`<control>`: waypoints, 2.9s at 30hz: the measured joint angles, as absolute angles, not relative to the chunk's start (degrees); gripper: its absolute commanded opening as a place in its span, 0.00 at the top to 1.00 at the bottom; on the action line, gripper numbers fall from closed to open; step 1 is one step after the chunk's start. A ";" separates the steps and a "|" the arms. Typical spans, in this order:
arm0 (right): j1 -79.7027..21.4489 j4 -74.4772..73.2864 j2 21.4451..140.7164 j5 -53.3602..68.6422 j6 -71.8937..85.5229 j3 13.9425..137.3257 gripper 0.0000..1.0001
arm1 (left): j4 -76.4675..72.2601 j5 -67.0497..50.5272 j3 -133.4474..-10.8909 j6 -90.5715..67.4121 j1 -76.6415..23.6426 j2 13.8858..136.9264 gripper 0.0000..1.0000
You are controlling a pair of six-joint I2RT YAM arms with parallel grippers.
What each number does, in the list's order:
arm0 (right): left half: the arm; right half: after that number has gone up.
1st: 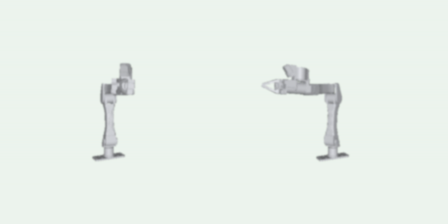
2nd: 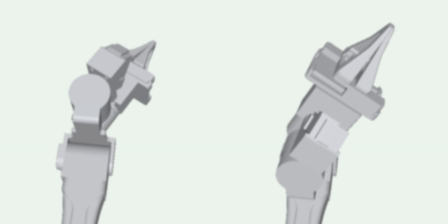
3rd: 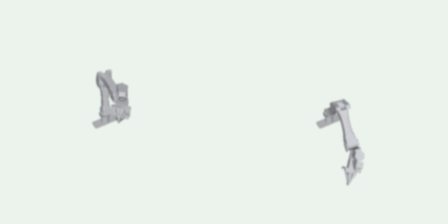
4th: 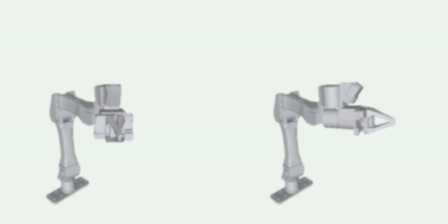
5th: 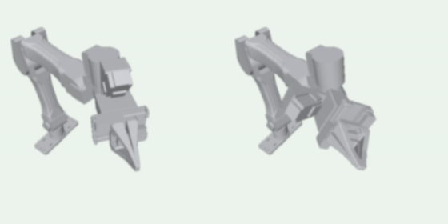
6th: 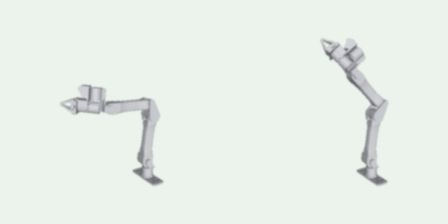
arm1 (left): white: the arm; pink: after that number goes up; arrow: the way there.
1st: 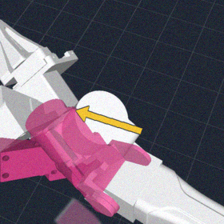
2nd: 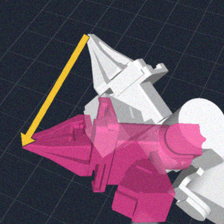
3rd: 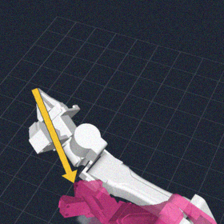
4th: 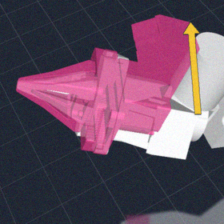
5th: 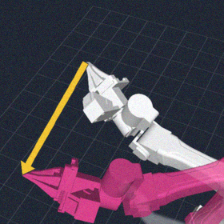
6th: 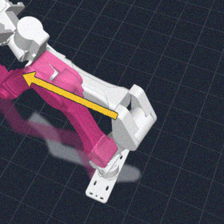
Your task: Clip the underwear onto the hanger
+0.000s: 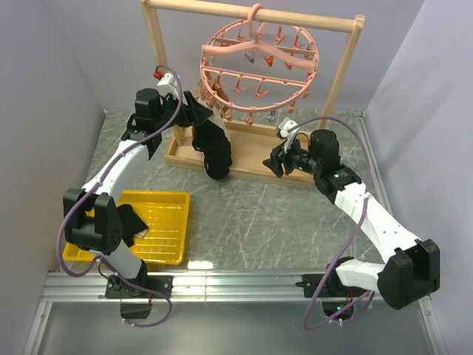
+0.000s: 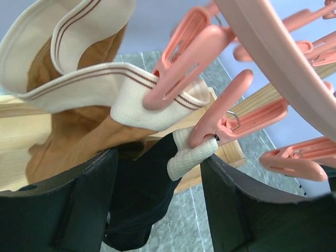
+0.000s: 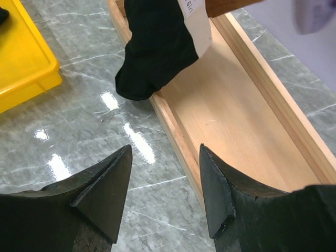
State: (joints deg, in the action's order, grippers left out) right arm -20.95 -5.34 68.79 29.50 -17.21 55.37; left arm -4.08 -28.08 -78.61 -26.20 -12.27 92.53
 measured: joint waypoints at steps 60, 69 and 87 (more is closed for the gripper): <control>-17.52 11.57 59.64 21.12 8.75 60.29 0.58 | -48.86 -11.62 -62.02 1.91 -43.70 92.66 0.25; -15.46 10.44 59.99 20.84 11.11 63.55 0.58 | -56.38 -6.61 -68.58 1.89 -44.86 101.67 0.25; -13.56 8.78 61.78 26.83 10.57 63.70 0.59 | -60.64 -3.16 -71.70 1.32 -45.47 107.33 0.68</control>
State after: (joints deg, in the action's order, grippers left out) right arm -13.56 8.78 61.78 26.83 10.57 63.70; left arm -60.64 -3.16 -71.70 1.32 -45.47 107.33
